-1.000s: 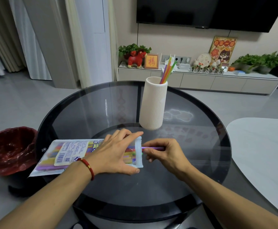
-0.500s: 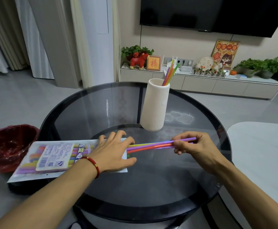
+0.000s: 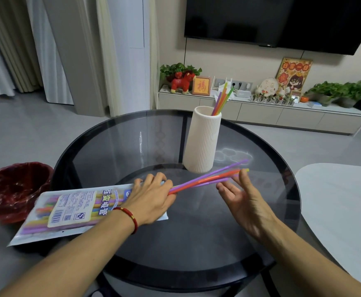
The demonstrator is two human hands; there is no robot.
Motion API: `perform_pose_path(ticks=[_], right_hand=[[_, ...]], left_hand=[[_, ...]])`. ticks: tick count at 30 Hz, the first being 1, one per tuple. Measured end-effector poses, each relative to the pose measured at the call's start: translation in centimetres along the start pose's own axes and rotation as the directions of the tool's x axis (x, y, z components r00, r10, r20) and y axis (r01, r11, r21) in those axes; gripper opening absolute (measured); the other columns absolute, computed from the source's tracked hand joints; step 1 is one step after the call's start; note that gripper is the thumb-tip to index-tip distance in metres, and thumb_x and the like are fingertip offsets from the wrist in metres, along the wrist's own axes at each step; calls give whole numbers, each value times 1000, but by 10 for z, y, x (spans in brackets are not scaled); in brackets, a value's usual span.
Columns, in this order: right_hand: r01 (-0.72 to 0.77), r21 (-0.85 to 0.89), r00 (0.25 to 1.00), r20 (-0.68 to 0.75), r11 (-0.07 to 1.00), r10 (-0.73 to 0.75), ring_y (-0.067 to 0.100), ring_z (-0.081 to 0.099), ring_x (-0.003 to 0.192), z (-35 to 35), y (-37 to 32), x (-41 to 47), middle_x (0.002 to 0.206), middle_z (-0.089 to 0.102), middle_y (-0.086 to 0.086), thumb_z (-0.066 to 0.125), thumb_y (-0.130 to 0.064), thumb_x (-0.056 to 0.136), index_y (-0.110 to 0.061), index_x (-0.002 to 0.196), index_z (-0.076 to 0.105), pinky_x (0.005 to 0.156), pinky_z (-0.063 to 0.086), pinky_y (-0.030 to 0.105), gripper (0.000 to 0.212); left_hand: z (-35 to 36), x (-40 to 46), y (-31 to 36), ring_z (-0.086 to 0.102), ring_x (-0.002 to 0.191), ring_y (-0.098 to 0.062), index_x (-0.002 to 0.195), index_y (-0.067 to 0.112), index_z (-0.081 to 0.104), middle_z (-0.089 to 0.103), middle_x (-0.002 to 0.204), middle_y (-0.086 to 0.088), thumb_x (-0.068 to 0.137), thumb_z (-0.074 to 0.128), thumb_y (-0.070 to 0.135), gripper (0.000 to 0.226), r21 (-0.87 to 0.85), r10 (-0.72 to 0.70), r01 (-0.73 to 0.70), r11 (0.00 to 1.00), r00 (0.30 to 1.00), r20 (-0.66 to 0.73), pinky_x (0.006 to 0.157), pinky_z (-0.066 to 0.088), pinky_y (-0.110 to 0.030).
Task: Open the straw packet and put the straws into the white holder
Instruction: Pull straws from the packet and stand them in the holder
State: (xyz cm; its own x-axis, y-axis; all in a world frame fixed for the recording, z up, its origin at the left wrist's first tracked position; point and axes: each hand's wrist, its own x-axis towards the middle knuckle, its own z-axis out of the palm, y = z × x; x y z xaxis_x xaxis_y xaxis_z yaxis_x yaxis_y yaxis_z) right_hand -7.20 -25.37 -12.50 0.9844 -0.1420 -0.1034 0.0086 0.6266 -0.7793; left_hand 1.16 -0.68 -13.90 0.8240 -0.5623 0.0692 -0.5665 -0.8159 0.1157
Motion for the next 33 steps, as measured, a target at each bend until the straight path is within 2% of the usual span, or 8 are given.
perform_pose_path(ticks=[2, 8, 12, 18, 22, 25, 30, 33], right_hand=[[-17, -85, 999, -33, 996, 14, 26, 79, 92, 7, 9, 1, 116, 76, 22, 101, -53, 46, -4, 122, 64, 75, 64, 33, 98], [-31, -304, 999, -42, 952, 19, 27, 69, 68, 34, 47, 1, 82, 70, 25, 68, -28, 99, 8, 110, 68, 67, 61, 30, 38], [71, -427, 972, -172, 901, -158, 29, 66, 55, 43, 34, 9, 65, 66, 27, 54, -2, 96, 13, 92, 70, 56, 61, 30, 23], [226, -579, 896, -192, 783, -401, 29, 67, 46, 21, -26, 6, 57, 68, 24, 51, 2, 95, 14, 84, 70, 46, 59, 29, 25], [271, -887, 780, -25, 374, -625, 27, 71, 44, 17, -60, -11, 53, 72, 11, 56, -7, 93, -5, 73, 74, 46, 60, 30, 26], [233, -969, 760, 126, 86, -638, 16, 67, 37, 36, -86, -7, 47, 69, 5, 58, -13, 94, -9, 68, 71, 42, 58, 25, 29], [132, -980, 889, 183, -147, -421, 22, 66, 38, 51, -62, 2, 53, 69, 12, 63, -13, 91, 1, 65, 67, 45, 61, 37, 30], [130, -981, 910, 175, -142, -376, 24, 68, 43, 41, -44, 5, 58, 70, 14, 63, -12, 93, 3, 67, 66, 52, 63, 42, 30]], left_hand=[[-1, 1, 1, 43, 105, -22, 100, 30, 44, 43, 123, 5, 100, 32, 48, 21, -15, -22, 22, 1000, 1000, 5, 96, 35, -48], [4, -2, 21, 43, 107, -20, 94, 34, 34, 43, 123, 5, 97, 30, 50, 16, -37, 97, -97, 995, 995, -16, 95, 34, -45], [-1, 2, 9, 44, 110, -22, 96, 32, 37, 45, 121, 5, 95, 41, 51, 20, -62, 21, -19, 998, 999, 38, 97, 34, -45], [7, -4, -6, 40, 111, -17, 96, 33, 41, 42, 119, 11, 90, 46, 53, 21, -87, 70, -69, 994, 997, 14, 101, 32, -41], [8, -1, -4, 38, 111, -16, 94, 34, 43, 41, 118, 11, 89, 47, 51, 19, -95, 64, -62, 994, 998, 12, 102, 32, -43], [9, 2, -2, 38, 112, -16, 97, 35, 43, 41, 117, 10, 89, 49, 51, 19, -95, 63, -61, 994, 998, 12, 101, 32, -43], [9, 2, -2, 38, 114, -16, 102, 36, 44, 40, 117, 10, 89, 49, 51, 20, -106, 55, -53, 993, 998, 13, 102, 31, -43], [9, 1, -3, 37, 115, -16, 105, 35, 45, 40, 119, 10, 90, 48, 51, 23, -104, 60, -58, 993, 998, 14, 104, 30, -43]])
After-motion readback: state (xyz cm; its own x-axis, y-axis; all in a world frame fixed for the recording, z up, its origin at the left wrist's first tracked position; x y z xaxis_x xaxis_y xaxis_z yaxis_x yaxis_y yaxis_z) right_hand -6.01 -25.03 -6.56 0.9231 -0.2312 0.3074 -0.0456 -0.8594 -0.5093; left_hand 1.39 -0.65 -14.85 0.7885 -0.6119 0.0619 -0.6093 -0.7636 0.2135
